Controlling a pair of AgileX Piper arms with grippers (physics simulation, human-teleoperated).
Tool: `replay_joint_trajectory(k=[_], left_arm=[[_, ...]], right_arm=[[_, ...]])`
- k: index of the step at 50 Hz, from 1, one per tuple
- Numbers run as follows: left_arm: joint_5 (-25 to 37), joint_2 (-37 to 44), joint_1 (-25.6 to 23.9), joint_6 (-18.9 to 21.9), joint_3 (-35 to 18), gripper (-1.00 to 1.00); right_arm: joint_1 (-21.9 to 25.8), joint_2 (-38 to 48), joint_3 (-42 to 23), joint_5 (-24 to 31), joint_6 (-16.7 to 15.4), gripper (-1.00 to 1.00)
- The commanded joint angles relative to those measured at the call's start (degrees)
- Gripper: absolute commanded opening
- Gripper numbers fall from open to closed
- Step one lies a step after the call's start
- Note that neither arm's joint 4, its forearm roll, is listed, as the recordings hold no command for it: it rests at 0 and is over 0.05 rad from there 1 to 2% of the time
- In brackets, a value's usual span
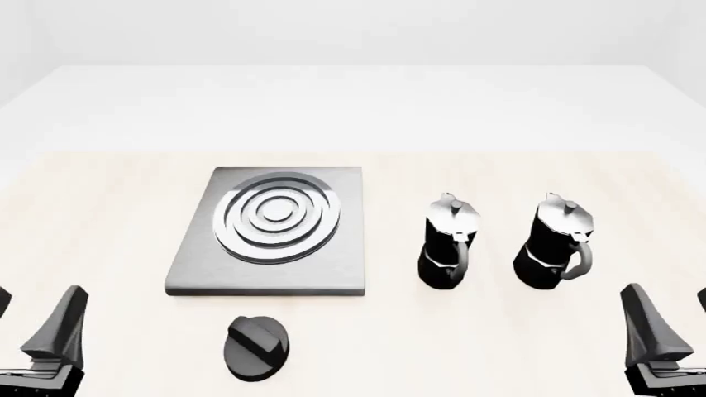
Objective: Turn off the stove.
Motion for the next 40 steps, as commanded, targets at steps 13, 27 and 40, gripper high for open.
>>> replay_joint_trajectory(k=[13,27,40], left_arm=[[-1.75,2.48,-0.05,0.24,-0.23,1.00],[-6.17,17.58,-4.66,-1.70,-6.59,1.00],[-0.41,36.63,-10.65,3.77,-17.11,1.00]], right_arm=[[-0.28,0.37,0.50,-0.30,-0.72,1.00],[0.21,0.17,0.51,0.04,-0.32,1.00],[0.95,0.29,0.62,0.36,-0.68,1.00]])
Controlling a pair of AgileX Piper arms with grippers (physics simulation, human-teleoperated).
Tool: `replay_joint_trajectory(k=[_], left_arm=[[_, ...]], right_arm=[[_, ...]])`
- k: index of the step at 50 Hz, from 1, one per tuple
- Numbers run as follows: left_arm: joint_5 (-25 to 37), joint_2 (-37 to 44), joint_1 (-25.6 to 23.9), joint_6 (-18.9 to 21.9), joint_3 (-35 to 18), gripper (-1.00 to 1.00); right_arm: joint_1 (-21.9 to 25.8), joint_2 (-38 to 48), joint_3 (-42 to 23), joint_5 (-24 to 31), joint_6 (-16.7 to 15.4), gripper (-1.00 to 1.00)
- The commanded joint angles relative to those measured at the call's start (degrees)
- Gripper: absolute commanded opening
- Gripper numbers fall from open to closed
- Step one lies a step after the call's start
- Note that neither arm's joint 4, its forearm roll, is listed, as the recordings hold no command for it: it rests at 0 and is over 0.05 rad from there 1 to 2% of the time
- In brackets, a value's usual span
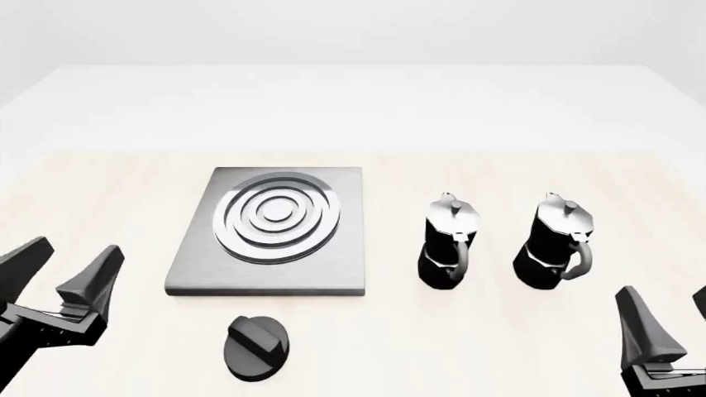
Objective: Turn off the stove.
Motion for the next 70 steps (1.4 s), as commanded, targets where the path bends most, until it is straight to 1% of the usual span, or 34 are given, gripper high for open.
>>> replay_joint_trajectory(k=[1,2,3,4,5,6,9,10,15,22,30,31,35,37,39,42,58,70], left_arm=[[3.91,12.81,-3.81,3.21,-7.16,1.00],[4.47,14.18,-4.03,2.84,-7.62,1.00],[5.93,13.87,-3.94,6.27,-8.34,1.00],[11.07,17.29,-5.59,8.60,-11.85,1.00],[12.02,17.20,-6.23,9.15,-12.36,1.00],[12.31,17.84,-5.61,9.74,-12.63,1.00],[14.39,19.84,-6.08,10.22,-13.46,1.00],[15.23,19.39,-7.97,11.35,-13.23,1.00],[17.53,21.11,-10.07,13.73,-12.76,1.00],[18.31,22.80,-10.80,15.01,-12.75,1.00],[18.70,24.47,-13.38,13.97,-11.96,1.00],[18.56,24.54,-13.19,14.45,-11.68,1.00],[18.89,25.08,-14.31,13.57,-11.65,1.00],[18.90,25.86,-14.33,12.98,-11.56,1.00],[18.49,26.53,-13.68,13.62,-11.18,1.00],[18.14,27.09,-13.71,13.39,-10.81,1.00],[12.16,32.26,-14.12,12.66,-6.90,1.00],[8.04,35.94,-14.64,10.90,-4.91,1.00]], right_arm=[[0.66,0.01,0.11,0.37,-0.28,1.00],[0.73,-0.07,0.11,0.46,-0.30,1.00],[0.84,-0.17,0.11,0.60,-0.29,1.00],[1.27,-0.25,0.14,0.79,-0.43,1.00],[1.29,-0.23,0.14,0.81,-0.49,1.00],[1.29,-0.20,0.14,0.81,-0.51,1.00],[1.36,0.05,0.15,0.91,-0.81,1.00],[1.39,0.10,0.15,0.92,-0.87,1.00],[1.37,0.58,0.15,0.61,-0.97,1.00],[1.66,0.53,0.15,0.73,-1.11,1.00],[1.71,0.16,0.15,1.20,-1.24,1.00],[1.67,0.15,0.15,1.22,-1.23,1.00],[1.77,0.08,0.15,1.32,-1.15,1.00],[1.85,0.08,0.15,1.34,-1.22,1.00],[1.91,0.08,0.15,1.35,-1.11,1.00],[1.88,0.02,0.14,1.40,-1.00,1.00],[1.81,-0.04,0.13,1.44,-0.91,1.00],[1.83,0.15,0.08,1.30,-0.91,1.00]])
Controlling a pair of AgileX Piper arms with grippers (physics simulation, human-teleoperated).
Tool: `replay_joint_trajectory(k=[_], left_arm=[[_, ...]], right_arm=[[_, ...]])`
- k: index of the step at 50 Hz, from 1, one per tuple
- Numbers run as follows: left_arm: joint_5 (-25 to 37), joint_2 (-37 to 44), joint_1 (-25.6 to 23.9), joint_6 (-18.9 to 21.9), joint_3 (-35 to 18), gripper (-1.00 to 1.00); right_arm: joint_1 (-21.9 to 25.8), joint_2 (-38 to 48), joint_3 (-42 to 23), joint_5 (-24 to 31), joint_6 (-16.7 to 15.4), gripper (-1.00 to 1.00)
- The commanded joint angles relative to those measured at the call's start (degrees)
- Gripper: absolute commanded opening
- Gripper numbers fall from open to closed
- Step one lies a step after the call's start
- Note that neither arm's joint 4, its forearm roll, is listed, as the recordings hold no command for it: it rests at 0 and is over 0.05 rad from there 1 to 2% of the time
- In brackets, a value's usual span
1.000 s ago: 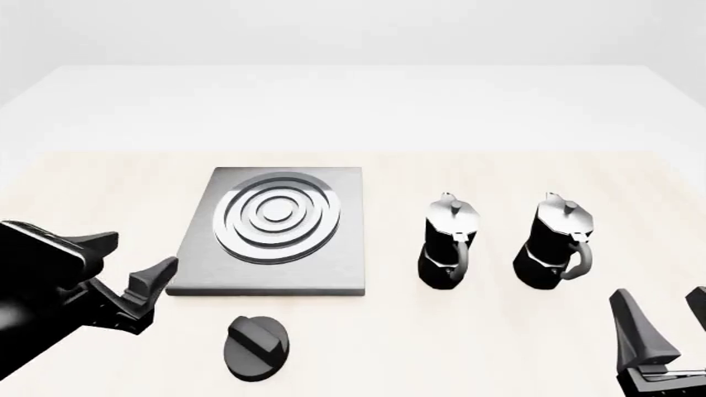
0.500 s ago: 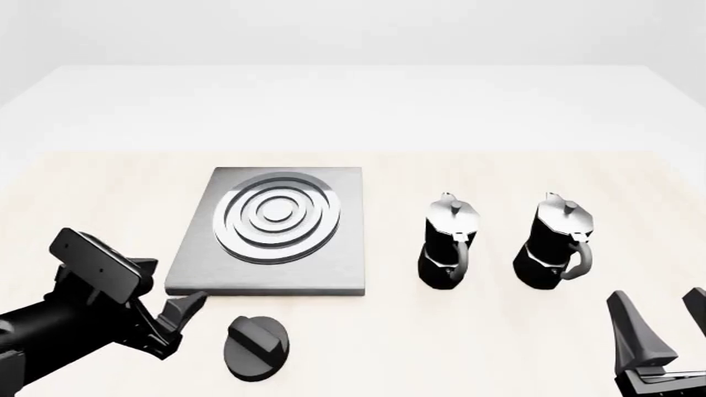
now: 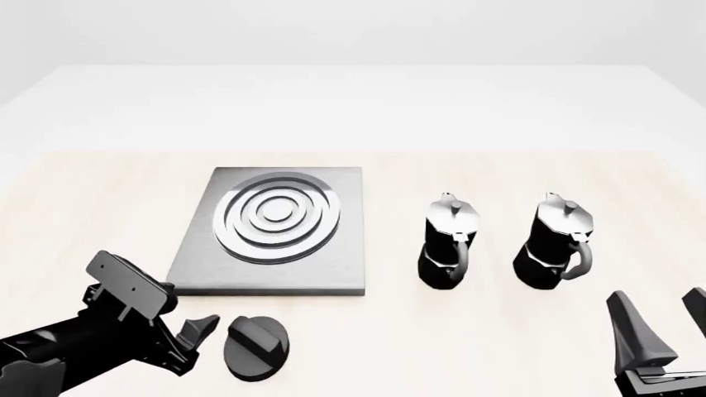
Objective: Turn off the stove.
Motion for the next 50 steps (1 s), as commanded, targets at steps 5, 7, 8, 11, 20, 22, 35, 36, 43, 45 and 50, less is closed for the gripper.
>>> replay_joint_trajectory(k=[5,7,8,11,20,22,35,36,43,45,50], left_arm=[[-4.84,4.57,-1.00,-1.73,2.28,1.00],[-5.63,5.29,-0.91,-1.74,2.33,1.00],[-5.81,5.48,-0.90,-1.74,2.34,1.00],[-9.83,9.55,-0.86,-1.52,2.35,1.00],[-13.81,13.09,-1.19,-1.95,3.17,1.00],[-14.59,13.82,-1.05,-1.84,3.31,1.00],[-18.92,18.04,-1.48,-2.23,3.79,1.00],[-18.97,18.12,-1.48,-2.28,3.76,1.00],[-20.43,20.58,-0.69,-1.29,3.21,1.00],[-20.60,21.15,-0.67,-1.12,2.94,1.00],[-21.87,22.83,-0.72,-0.95,2.94,1.00]], right_arm=[[0.12,0.27,-0.06,-0.23,-0.01,1.00],[0.15,0.43,-0.06,-0.39,0.00,1.00],[0.15,0.50,-0.06,-0.45,0.03,1.00],[0.28,1.16,-0.08,-1.11,0.10,1.00],[0.37,1.71,-0.10,-1.68,0.15,1.00],[0.38,1.73,-0.09,-1.69,0.12,1.00],[0.49,1.35,-0.11,-1.34,0.18,1.00],[0.49,1.33,-0.11,-1.33,0.18,1.00],[0.53,0.65,-0.09,-0.66,0.27,1.00],[0.48,0.54,-0.09,-0.55,0.30,1.00],[0.43,0.27,-0.07,-0.28,0.31,1.00]])
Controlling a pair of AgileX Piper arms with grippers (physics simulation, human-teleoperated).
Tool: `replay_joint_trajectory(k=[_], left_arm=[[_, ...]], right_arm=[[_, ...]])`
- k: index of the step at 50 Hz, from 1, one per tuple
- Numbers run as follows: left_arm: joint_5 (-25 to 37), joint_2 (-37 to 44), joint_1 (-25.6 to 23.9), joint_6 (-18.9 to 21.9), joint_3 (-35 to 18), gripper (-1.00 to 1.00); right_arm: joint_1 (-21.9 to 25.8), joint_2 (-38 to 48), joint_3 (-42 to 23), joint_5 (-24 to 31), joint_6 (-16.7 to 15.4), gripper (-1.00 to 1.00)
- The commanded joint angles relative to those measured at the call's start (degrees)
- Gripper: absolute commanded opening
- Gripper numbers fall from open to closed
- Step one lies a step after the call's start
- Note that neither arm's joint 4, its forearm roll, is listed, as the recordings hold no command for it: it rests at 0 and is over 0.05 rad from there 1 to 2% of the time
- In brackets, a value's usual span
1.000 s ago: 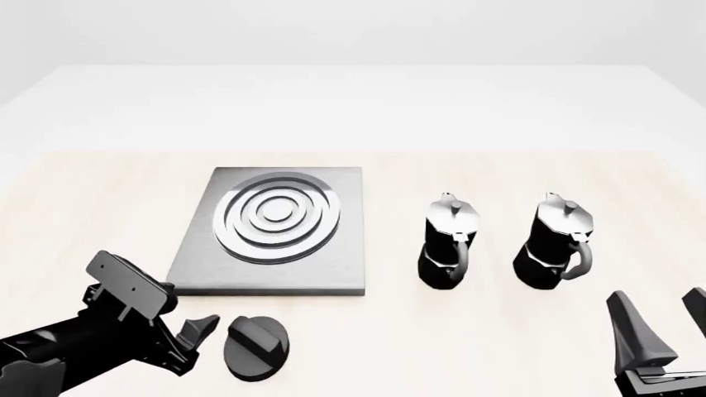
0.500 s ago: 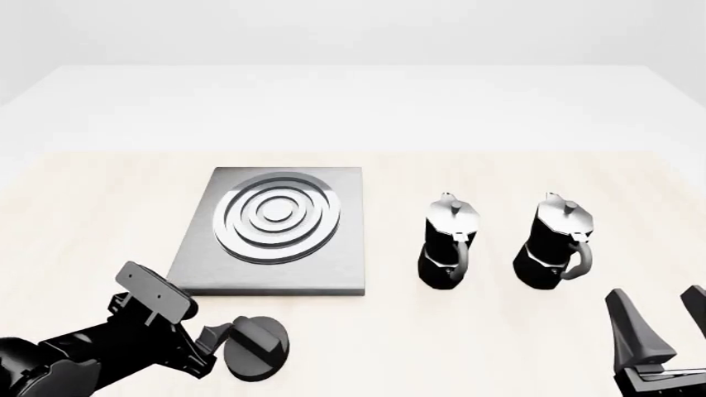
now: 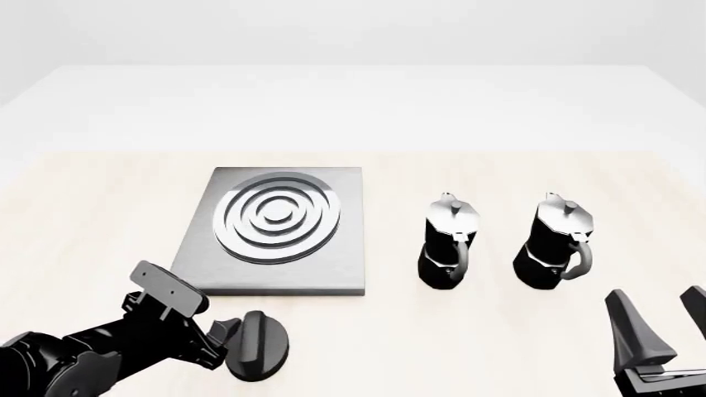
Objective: Turn off the stove.
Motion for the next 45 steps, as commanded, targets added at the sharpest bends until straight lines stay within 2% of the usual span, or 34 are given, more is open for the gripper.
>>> replay_joint_trajectory(k=[1,4,14,16,22,23,32,45], left_arm=[[-2.80,4.40,0.24,0.33,0.41,1.00],[-3.62,5.38,-0.01,0.42,0.50,1.00],[0.03,3.63,0.28,2.15,-2.34,1.00],[0.96,4.20,-0.07,4.24,-4.20,1.00],[4.41,3.14,1.44,7.06,-7.28,1.00],[6.54,0.86,2.62,8.37,-7.63,1.00],[8.56,-3.30,5.00,9.16,-5.58,1.00],[15.29,-13.33,8.42,9.02,-3.72,1.00]], right_arm=[[-0.05,-0.62,0.02,0.60,0.09,1.00],[-0.05,-0.62,0.04,0.60,0.07,1.00],[0.06,-0.42,0.05,0.38,0.04,1.00],[0.05,-0.14,0.05,0.09,0.07,1.00],[0.15,0.07,0.05,-0.08,0.05,1.00],[0.12,0.16,0.04,-0.18,0.07,1.00],[0.28,0.31,0.03,-0.34,0.06,1.00],[0.32,-0.77,0.02,0.60,-0.09,1.00]])
